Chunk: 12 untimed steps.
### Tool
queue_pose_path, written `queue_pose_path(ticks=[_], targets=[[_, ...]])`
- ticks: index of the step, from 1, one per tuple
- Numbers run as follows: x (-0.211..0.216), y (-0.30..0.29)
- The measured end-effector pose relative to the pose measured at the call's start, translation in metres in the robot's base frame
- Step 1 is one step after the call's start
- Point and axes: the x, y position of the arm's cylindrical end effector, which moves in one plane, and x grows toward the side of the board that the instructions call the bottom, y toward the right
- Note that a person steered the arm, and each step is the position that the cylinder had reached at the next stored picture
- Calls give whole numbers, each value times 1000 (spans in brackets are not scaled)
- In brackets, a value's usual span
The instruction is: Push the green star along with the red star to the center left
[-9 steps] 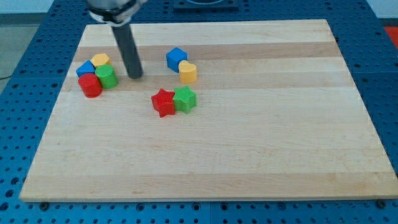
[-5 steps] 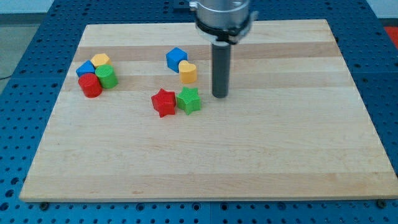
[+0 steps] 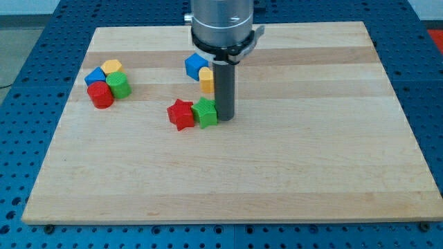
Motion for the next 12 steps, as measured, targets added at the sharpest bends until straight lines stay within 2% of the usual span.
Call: queue_pose_path(ticks=[3,7,12], targets=[[7,-55],[8,-69],[8,-157]])
